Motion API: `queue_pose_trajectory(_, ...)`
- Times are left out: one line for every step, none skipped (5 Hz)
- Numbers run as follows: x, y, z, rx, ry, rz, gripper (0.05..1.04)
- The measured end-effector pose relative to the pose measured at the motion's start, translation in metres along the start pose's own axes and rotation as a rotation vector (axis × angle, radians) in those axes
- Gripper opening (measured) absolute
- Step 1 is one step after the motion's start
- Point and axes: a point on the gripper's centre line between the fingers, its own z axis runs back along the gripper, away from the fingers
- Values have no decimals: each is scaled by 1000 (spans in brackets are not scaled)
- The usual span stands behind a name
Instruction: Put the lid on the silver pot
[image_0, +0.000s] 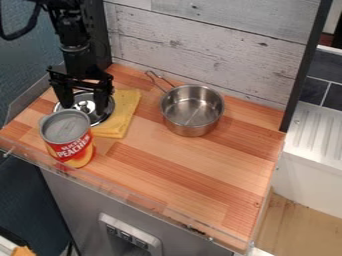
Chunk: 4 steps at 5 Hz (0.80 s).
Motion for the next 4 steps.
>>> queue_pose_trajectory(2,5,-6,3,9,23,963)
queue_pose_trajectory(4,6,-5,5,-2,25,691)
queue_pose_trajectory(3,7,-5,9,4,23,389)
queue_pose_trajectory(1,6,0,9,2,21,282)
